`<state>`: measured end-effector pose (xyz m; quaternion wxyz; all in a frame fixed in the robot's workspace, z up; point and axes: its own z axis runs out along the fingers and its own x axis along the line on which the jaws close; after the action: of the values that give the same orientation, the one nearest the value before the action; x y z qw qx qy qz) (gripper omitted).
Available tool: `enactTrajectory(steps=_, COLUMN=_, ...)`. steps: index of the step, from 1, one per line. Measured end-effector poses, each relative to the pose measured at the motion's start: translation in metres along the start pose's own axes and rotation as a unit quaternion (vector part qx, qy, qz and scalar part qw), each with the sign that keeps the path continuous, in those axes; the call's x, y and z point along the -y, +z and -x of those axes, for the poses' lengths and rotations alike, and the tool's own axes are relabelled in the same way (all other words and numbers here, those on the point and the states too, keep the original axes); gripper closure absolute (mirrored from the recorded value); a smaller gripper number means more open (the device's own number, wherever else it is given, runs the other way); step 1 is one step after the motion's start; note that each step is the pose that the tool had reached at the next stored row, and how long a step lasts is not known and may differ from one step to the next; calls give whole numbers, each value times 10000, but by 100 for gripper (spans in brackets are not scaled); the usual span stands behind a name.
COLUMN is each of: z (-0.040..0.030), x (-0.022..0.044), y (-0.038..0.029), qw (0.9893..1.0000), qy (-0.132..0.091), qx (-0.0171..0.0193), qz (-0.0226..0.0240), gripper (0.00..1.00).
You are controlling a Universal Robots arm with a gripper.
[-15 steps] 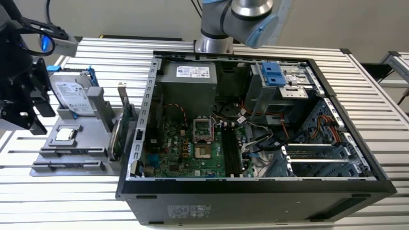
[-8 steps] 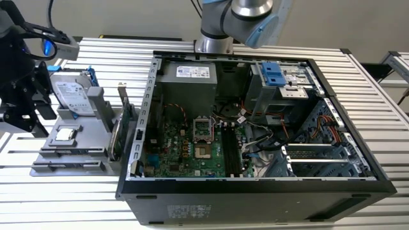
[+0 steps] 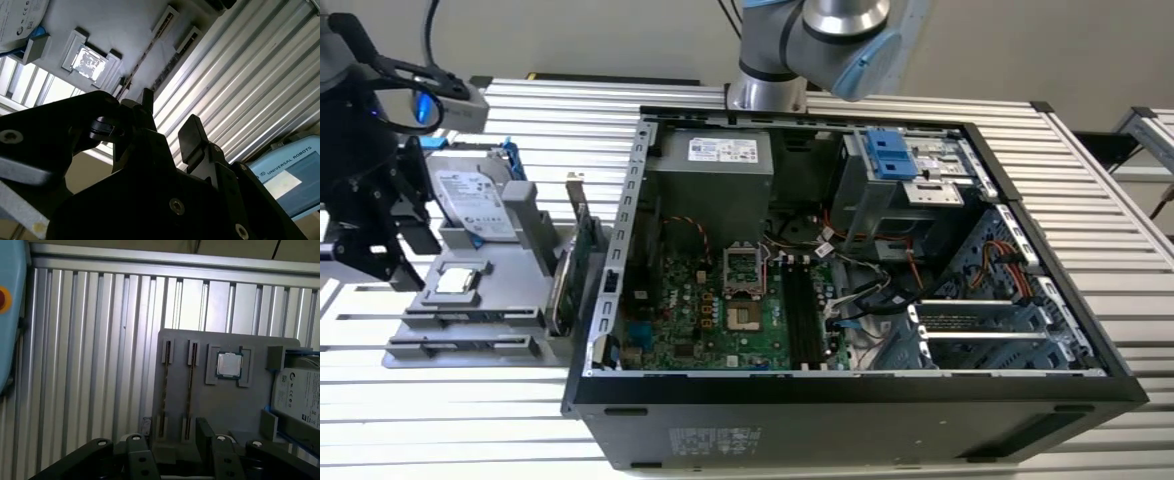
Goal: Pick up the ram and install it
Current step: 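Pick up the ram and move it above insertion slot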
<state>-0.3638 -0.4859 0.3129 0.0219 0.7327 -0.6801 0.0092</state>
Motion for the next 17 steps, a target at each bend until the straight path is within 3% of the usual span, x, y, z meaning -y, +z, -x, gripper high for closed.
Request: enactTrajectory(steps=17, z=8, x=3, y=156, qw=10000, qy=1, qx=-62, qz=5, gripper=0)
